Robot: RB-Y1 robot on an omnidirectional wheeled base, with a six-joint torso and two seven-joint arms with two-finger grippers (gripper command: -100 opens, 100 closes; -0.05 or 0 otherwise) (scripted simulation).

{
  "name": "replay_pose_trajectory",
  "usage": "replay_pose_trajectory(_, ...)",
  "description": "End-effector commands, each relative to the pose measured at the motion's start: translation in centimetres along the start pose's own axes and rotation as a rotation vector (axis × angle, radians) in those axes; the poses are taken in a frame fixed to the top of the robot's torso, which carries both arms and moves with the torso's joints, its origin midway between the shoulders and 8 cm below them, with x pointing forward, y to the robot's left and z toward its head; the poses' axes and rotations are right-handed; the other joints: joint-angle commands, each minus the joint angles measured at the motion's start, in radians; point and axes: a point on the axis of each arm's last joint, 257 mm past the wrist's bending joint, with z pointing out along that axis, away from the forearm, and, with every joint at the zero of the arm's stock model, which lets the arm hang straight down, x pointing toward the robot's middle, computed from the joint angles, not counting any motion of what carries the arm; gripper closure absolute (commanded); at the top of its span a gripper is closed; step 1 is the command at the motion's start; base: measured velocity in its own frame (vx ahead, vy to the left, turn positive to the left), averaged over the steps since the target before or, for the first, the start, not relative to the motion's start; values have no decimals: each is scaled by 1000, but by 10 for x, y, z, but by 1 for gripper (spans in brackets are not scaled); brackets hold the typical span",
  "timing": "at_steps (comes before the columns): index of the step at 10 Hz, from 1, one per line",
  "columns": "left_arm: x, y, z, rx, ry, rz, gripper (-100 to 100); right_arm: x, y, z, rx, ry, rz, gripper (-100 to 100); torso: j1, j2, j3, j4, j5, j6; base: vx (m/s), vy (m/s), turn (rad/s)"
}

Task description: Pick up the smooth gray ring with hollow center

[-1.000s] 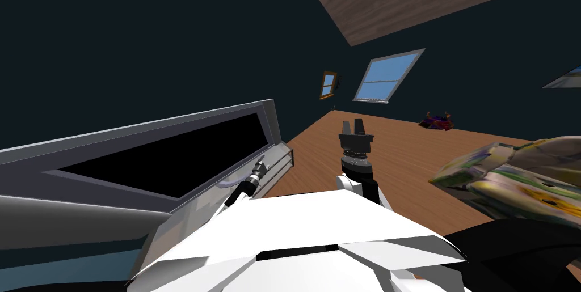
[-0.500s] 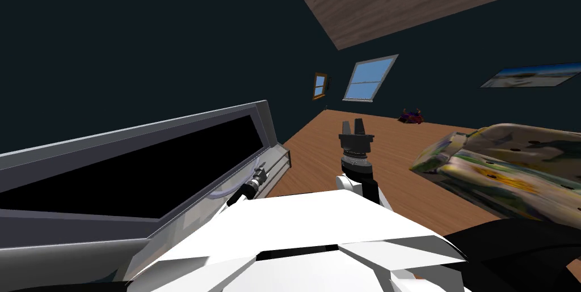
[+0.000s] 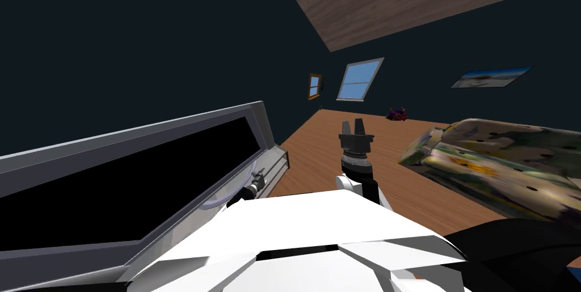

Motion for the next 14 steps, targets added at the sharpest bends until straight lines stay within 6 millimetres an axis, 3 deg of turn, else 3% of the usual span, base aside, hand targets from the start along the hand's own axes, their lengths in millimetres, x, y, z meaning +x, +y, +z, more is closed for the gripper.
replay_pose_trajectory(1,-14,22,1,-58,-22,-3,-100,0,0,0,0,0,0,0,0,0,0,0,0,0,32,42,-157)
replay_pose_trajectory(7,-71,88,-10,-225,-119,-6,-100,0,0,0,0,0,0,0,0,-1,-1,0,0,0,47,47,-159)
replay_pose_trajectory(14,-130,143,-34,-369,-228,-6,-100,0,0,0,0,0,0,0,0,-2,-1,0,0,0,45,50,-135)
